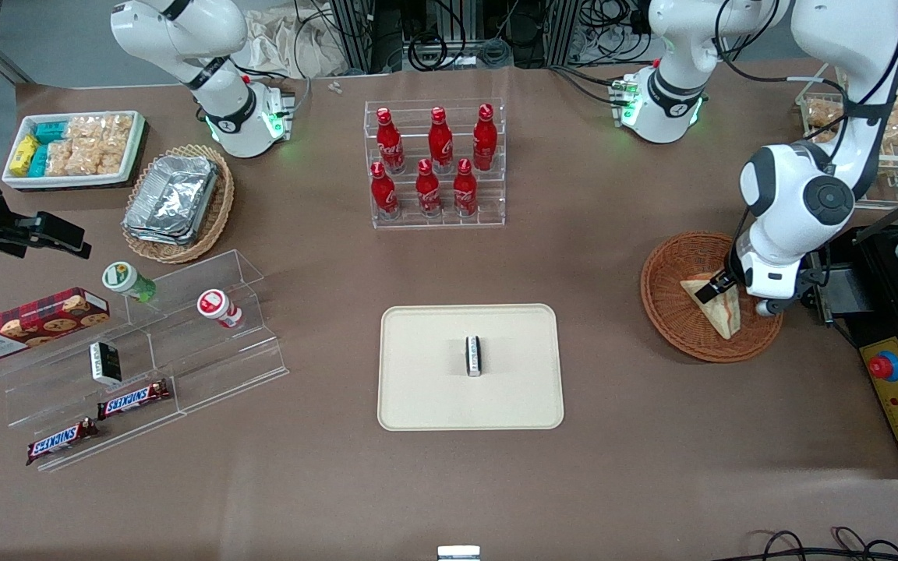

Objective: Place sandwich from basket to tray
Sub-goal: 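Lower the open left gripper over the wrapped sandwich in the wicker basket, then close the left gripper on the sandwich's wrapped edge, then lift the sandwich out of the basket and carry it toward the cream tray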

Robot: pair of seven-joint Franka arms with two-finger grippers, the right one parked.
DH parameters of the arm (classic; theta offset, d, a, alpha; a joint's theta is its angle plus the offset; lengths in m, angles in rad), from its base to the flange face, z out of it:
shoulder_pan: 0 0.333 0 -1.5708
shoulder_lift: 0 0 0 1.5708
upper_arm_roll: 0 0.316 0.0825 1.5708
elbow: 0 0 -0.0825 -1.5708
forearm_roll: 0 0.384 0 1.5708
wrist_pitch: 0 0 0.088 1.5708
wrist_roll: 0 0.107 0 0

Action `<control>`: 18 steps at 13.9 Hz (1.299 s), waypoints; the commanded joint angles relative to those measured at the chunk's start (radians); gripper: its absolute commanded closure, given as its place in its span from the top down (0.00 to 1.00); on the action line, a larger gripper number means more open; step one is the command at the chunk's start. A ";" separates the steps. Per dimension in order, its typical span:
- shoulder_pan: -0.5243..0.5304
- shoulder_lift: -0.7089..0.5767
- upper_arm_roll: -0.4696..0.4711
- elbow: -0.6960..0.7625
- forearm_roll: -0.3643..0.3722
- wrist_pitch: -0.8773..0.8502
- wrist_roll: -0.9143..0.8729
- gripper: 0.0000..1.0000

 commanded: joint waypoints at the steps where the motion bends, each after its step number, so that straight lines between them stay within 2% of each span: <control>1: 0.001 0.000 0.000 -0.022 0.003 0.053 -0.079 0.34; 2: 0.001 0.000 0.000 -0.022 0.005 0.055 -0.080 0.00; 11: -0.002 -0.020 -0.002 0.009 0.008 0.009 -0.074 0.00; 13: -0.005 -0.070 -0.005 0.122 0.032 -0.223 -0.067 0.00; 16: -0.011 -0.031 -0.034 0.505 0.055 -0.725 -0.032 0.00; 18: -0.013 -0.028 -0.049 0.686 0.054 -0.896 0.060 0.00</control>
